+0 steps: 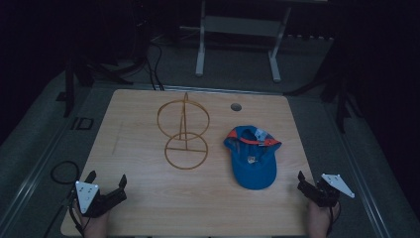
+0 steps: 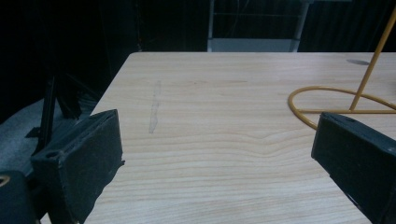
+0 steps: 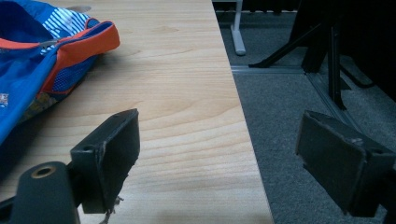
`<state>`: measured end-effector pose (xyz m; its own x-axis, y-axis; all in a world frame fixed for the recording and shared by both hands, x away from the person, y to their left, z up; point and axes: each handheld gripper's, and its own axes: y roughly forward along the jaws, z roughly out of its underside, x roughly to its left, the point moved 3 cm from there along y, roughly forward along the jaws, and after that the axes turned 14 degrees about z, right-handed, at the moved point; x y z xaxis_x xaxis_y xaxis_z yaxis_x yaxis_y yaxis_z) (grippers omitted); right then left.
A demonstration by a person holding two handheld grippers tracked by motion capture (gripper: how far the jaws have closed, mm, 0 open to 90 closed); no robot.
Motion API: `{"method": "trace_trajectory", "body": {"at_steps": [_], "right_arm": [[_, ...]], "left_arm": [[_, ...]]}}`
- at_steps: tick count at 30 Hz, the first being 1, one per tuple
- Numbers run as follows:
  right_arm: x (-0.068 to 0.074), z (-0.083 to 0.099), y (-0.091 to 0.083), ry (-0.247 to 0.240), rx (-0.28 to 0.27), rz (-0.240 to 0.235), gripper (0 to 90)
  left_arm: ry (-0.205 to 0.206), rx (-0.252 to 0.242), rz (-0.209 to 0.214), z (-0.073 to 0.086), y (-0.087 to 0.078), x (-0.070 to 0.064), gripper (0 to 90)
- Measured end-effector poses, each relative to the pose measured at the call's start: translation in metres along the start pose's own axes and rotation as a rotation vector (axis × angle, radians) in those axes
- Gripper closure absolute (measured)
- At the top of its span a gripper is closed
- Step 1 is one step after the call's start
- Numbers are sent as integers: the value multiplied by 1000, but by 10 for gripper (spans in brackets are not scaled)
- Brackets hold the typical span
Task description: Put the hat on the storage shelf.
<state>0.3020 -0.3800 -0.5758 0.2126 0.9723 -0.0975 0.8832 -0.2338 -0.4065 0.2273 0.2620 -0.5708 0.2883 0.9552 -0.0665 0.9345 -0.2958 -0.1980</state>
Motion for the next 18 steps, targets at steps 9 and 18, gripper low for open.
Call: {"method": "trace_trajectory", "body": {"at_steps": [9, 18], "right_arm": [[1, 0, -1, 5, 2, -15, 141], [4, 0, -1, -17, 28, -9, 141]], "left_arm": [[6, 9, 28, 0, 1, -2, 23], [3, 0, 52, -1, 1, -6, 24]]}}
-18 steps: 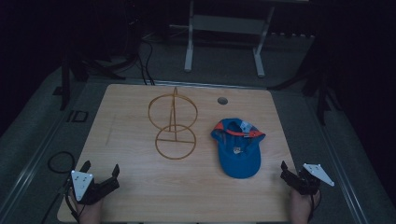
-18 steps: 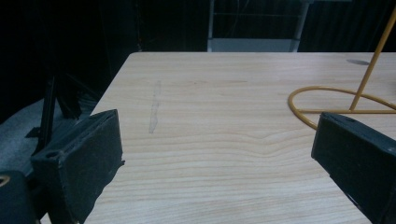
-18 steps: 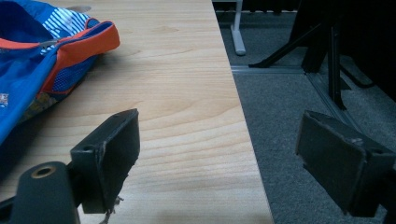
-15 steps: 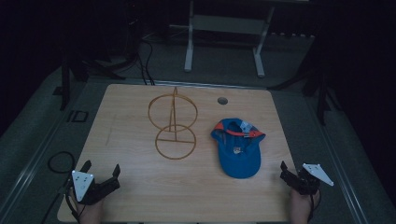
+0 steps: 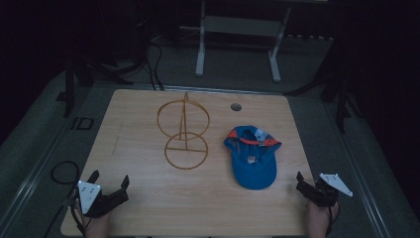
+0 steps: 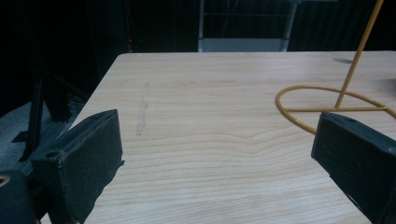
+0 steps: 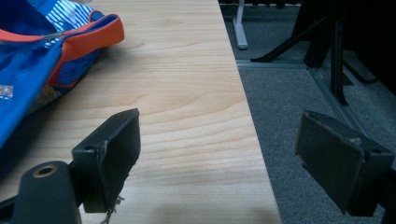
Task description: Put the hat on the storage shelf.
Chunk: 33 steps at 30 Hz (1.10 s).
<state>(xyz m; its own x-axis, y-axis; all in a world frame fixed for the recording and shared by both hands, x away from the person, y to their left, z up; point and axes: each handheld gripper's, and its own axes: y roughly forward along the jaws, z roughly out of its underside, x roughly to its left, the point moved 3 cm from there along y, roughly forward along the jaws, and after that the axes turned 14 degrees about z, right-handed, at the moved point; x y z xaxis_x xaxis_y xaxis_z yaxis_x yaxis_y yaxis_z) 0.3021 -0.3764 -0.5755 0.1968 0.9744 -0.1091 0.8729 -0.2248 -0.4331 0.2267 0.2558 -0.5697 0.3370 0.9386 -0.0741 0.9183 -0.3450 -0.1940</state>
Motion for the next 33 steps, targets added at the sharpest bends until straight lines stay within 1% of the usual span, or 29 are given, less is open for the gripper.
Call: {"method": "trace_trajectory", "body": {"at_steps": [1, 2, 3, 4, 5, 8, 10, 12, 13, 15, 19, 23, 25, 28, 29, 30, 32, 33], "right_arm": [[0, -1, -1, 0, 7, -13, 141], [1, -2, -1, 0, 4, -25, 141], [1, -4, -2, 3, 2, -41, 141], [2, -6, -2, 1, 9, -66, 141], [3, -9, -2, -4, 14, -80, 141], [6, -16, -4, -28, 13, -91, 141], [9, -21, -4, -29, 18, -103, 141], [12, -27, -3, -26, 18, -117, 139], [15, -31, -2, -29, 18, -126, 135], [18, -37, -2, -33, 12, -131, 134], [24, -54, 0, -32, 0, -159, 130], [33, -68, 2, -62, -3, -176, 124], [39, -73, 3, -88, 7, -201, 118], [46, -81, 4, -106, 13, -234, 118], [46, -81, 4, -106, 13, -234, 118], [53, -91, 4, -111, 11, -266, 115], [55, -94, 4, -106, 10, -275, 116], [61, -101, 5, -115, 18, -280, 115]], "left_arm": [[6, -2, 6, -1, 0, -2, 23], [14, -4, 11, -1, 0, -4, 23], [23, -7, 20, -2, 1, -6, 23], [29, -7, 28, -2, 1, -8, 23], [35, -5, 34, -2, 2, -10, 23], [32, 10, 57, -1, 4, -14, 23], [26, 24, 75, 1, 5, -16, 25], [22, 23, 93, 1, 5, -20, 26], [23, 21, 98, 1, 6, -21, 25], [31, 17, 116, 0, 6, -25, 25], [37, 38, 132, 1, 8, -29, 26], [38, 37, 152, 1, 11, -33, 26], [47, 40, 152, 1, 12, -34, 26], [44, 46, 156, 2, 12, -34, 26], [44, 46, 156, 2, 12, -34, 26], [42, 49, 161, 2, 12, -35, 26], [44, 50, 166, 2, 12, -35, 26], [43, 50, 177, 2, 12, -35, 26]]}}
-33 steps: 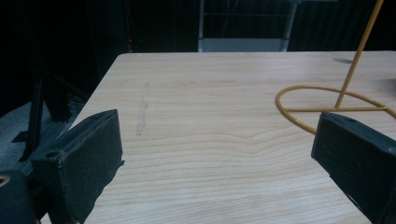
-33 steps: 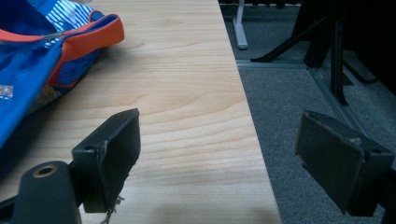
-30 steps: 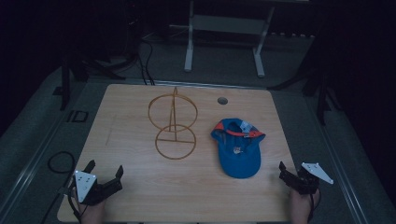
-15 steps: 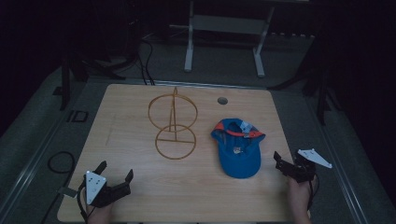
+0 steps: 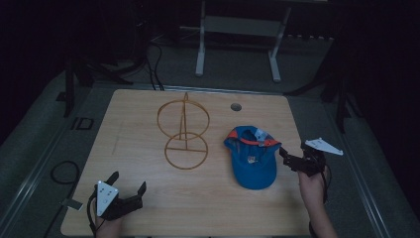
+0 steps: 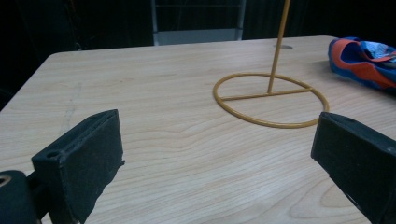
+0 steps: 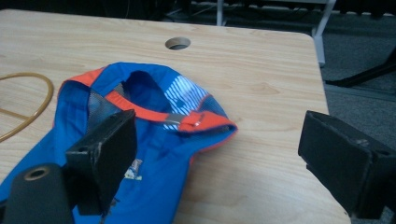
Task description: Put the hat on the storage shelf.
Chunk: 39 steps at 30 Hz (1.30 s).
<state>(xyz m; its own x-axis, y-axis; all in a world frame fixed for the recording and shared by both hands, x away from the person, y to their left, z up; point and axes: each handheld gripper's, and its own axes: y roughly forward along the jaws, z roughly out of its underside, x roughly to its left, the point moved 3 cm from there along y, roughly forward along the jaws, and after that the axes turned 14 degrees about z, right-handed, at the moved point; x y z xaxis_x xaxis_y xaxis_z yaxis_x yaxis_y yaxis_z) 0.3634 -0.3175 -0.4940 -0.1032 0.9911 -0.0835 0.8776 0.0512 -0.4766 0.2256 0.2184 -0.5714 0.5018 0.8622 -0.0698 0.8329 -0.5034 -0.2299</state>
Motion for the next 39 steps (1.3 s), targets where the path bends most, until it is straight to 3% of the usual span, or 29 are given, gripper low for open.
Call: {"method": "trace_trajectory", "body": {"at_steps": [2, 5, 7, 8, 11, 14, 20, 26, 32, 37, 39], "right_arm": [[6, -8, 2, -21, -4, 9, 114], [16, -18, 5, -65, -14, -54, 117], [23, -23, 9, -101, -8, -68, 128], [23, -23, 9, -101, -8, -68, 128], [33, -28, 16, -118, -8, -143, 121], [43, -30, 26, -138, 16, -176, 129], [52, -33, 49, -145, 54, -176, 149], [54, -38, 67, -162, 67, -166, 239], [57, -41, 87, -193, 97, -135, 334], [61, -38, 98, -232, 119, -110, 361], [61, -36, 104, -226, 133, -101, 361]], "left_arm": [[0, 0, 5, 0, 0, -1, 26], [7, 9, 21, 0, 2, -3, 25], [8, 10, 24, 0, 2, -3, 25], [9, 10, 25, 0, 2, -3, 25], [10, 6, 30, 0, 2, -4, 25], [4, 4, 31, 0, 1, -3, 25], [1, 4, 35, 0, 1, -1, 25], [6, 3, 34, 0, 1, -1, 25], [-3, 3, 28, 0, 0, 2, 25], [2, -1, 26, 0, -2, 2, 25], [-1, -2, 25, 0, -2, 2, 25]]}}
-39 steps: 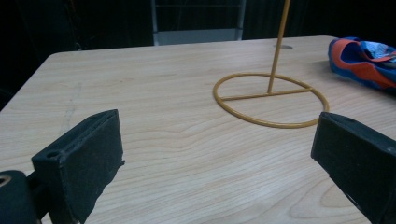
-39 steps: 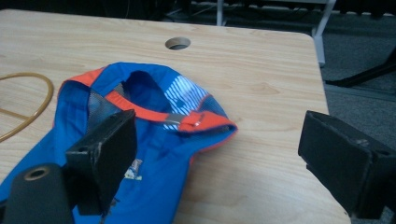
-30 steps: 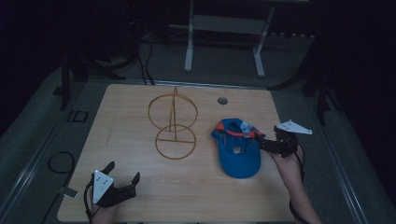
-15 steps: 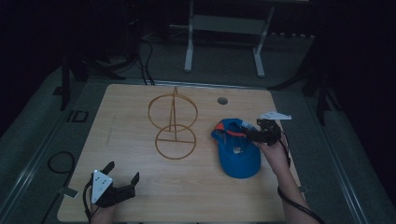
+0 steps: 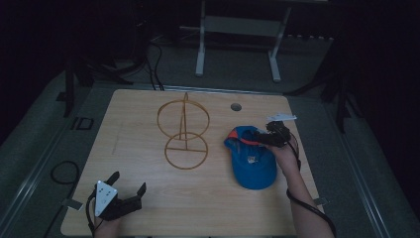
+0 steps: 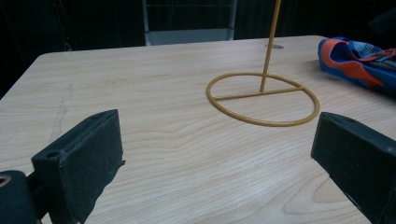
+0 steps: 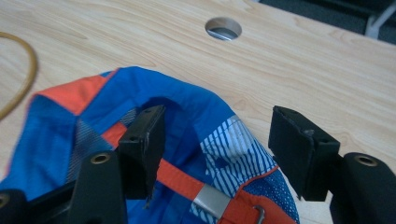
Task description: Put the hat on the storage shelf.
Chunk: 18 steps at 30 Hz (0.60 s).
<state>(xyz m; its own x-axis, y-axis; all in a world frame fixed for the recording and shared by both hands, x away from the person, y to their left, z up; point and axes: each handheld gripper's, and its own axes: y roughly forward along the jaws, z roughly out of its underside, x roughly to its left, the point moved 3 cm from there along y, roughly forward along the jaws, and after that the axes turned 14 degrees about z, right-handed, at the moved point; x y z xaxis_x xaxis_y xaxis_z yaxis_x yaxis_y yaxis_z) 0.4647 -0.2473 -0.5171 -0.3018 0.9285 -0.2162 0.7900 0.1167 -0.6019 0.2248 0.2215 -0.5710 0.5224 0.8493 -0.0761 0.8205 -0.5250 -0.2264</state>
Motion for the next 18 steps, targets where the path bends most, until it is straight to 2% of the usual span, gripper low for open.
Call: {"method": "trace_trajectory", "body": {"at_steps": [9, 14, 18], "right_arm": [[-4, 6, 30, 61, 77, 1, 349], [0, 14, 44, 34, 135, 29, 350], [-1, 21, 49, 27, 152, 31, 358]], "left_arm": [[4, -8, -2, 0, -2, 1, 26], [-4, -7, 1, 1, -2, 1, 25], [-17, -8, 9, 1, -2, 1, 25]]}}
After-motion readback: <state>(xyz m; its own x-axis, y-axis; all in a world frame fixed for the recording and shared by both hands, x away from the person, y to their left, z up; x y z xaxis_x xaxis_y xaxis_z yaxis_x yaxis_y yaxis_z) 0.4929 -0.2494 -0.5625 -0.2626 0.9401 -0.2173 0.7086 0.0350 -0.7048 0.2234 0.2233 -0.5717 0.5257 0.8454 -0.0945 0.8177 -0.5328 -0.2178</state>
